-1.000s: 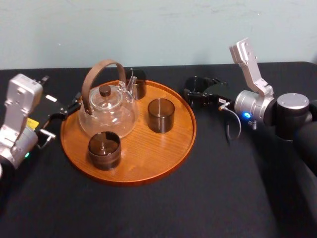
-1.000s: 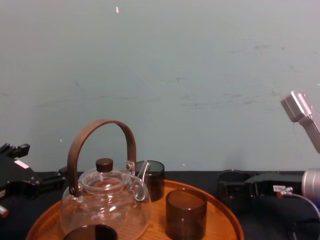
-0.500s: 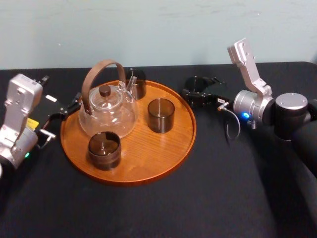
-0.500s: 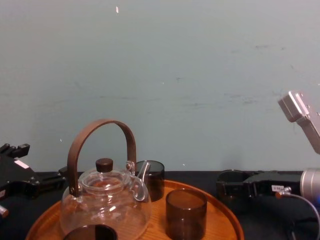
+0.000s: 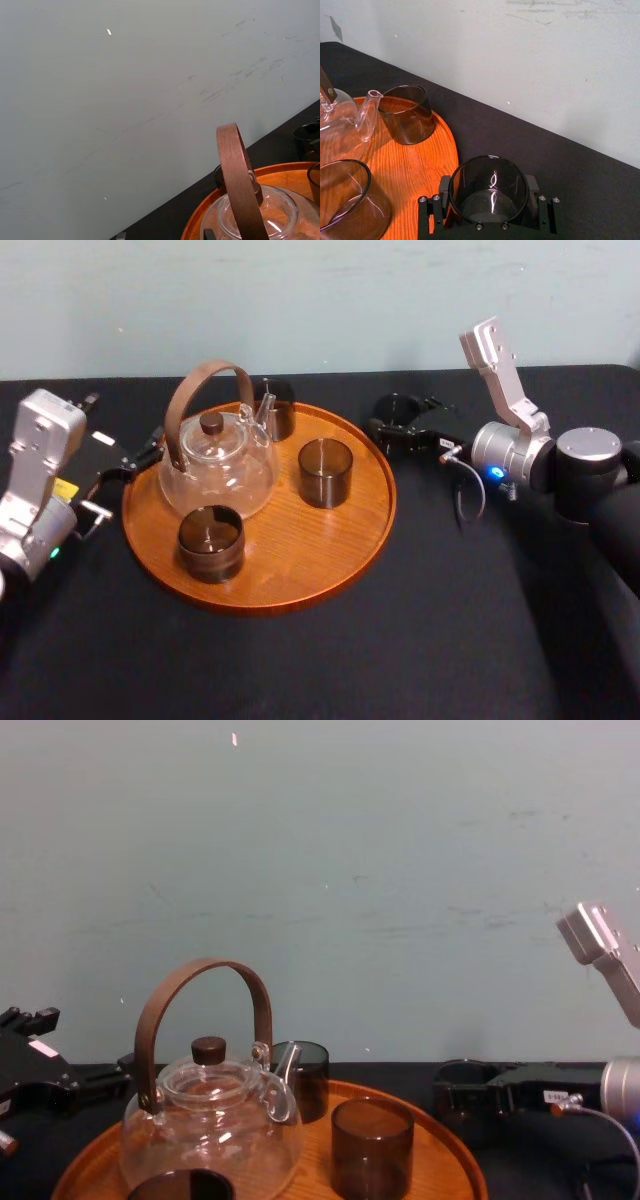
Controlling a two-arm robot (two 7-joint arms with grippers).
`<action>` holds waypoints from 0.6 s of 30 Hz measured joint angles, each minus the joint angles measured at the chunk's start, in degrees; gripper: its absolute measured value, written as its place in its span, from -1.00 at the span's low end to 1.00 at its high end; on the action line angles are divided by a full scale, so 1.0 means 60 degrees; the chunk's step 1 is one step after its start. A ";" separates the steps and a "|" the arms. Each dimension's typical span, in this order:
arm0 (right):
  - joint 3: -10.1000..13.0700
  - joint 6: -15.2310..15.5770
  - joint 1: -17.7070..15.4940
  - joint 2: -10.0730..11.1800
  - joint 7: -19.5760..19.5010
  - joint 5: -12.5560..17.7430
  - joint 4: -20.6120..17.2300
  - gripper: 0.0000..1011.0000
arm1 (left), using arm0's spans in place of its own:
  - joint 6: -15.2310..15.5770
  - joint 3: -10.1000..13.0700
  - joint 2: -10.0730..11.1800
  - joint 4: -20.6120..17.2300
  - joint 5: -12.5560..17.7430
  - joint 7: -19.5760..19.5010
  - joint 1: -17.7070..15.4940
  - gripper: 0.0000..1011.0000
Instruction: Pick up the glass from the table and place it on the tray.
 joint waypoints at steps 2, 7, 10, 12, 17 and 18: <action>0.0000 0.0004 0.0001 0.0000 0.0001 0.0003 0.0002 0.79 | 0.0000 0.0000 0.0000 0.0000 0.0001 0.0000 0.0000 0.98; 0.0000 0.0012 0.0004 0.0000 0.0001 0.0011 0.0006 0.79 | 0.0000 0.0000 0.0000 0.0000 0.0000 0.0000 0.0001 0.98; 0.0000 0.0014 0.0005 0.0000 0.0001 0.0016 0.0009 0.79 | 0.0000 0.0000 0.0000 0.0000 0.0000 0.0000 0.0000 0.98; 0.0008 0.0021 0.0003 0.0001 0.0004 0.0019 0.0004 0.79 | 0.0000 0.0000 0.0000 0.0000 0.0000 0.0000 0.0000 0.98; 0.0161 0.0250 -0.0321 0.0187 0.0087 0.0123 -0.0627 0.79 | 0.0000 0.0000 0.0000 0.0000 0.0000 0.0000 0.0000 0.98; 0.0177 0.0285 -0.0389 0.0230 0.0092 0.0136 -0.0767 0.79 | 0.0000 0.0000 0.0000 0.0000 0.0001 0.0000 0.0001 0.98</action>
